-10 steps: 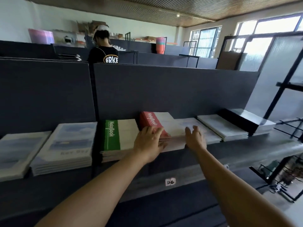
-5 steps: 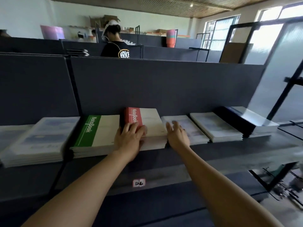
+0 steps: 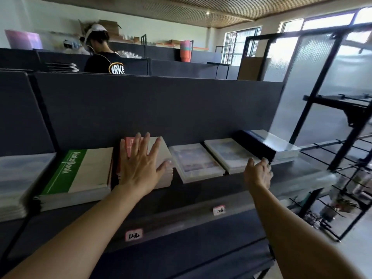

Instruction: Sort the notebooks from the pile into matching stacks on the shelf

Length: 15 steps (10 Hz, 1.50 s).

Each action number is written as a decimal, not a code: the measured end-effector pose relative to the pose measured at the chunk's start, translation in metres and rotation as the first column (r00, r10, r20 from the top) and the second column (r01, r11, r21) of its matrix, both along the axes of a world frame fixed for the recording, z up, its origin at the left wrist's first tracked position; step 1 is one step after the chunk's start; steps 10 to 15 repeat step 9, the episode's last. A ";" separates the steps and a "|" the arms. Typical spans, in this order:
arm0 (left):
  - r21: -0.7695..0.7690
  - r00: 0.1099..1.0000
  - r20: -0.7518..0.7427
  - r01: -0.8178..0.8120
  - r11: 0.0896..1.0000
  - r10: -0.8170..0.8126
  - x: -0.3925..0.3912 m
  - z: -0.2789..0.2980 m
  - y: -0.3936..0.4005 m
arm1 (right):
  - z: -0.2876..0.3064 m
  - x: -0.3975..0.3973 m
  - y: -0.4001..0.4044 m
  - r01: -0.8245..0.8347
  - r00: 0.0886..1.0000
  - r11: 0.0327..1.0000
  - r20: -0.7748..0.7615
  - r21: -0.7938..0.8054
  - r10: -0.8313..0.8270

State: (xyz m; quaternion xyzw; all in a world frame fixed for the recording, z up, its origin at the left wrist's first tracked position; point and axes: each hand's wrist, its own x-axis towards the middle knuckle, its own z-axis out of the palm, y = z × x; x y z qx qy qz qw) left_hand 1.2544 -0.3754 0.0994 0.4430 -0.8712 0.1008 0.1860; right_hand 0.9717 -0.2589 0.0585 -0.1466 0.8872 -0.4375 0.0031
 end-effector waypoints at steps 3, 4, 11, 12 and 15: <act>0.246 0.967 -0.010 0.248 0.937 -0.253 -0.142 -0.025 0.048 | 0.004 -0.111 0.023 -0.117 0.992 0.992 -0.043 0.055 0.119; 0.301 0.957 0.033 0.265 0.916 -0.287 -0.186 -0.033 0.066 | 0.000 -0.135 0.029 -0.177 0.981 0.979 -0.056 0.097 0.183; 0.269 0.994 -0.001 0.102 0.958 -0.106 -0.219 -0.031 0.087 | -0.013 -0.152 0.023 -0.258 0.963 0.960 0.047 -0.109 0.264; 0.269 0.994 -0.001 0.102 0.958 -0.106 -0.219 -0.031 0.087 | -0.013 -0.152 0.023 -0.258 0.963 0.960 0.047 -0.109 0.264; 0.269 0.994 -0.001 0.102 0.958 -0.106 -0.219 -0.031 0.087 | -0.013 -0.152 0.023 -0.258 0.963 0.960 0.047 -0.109 0.264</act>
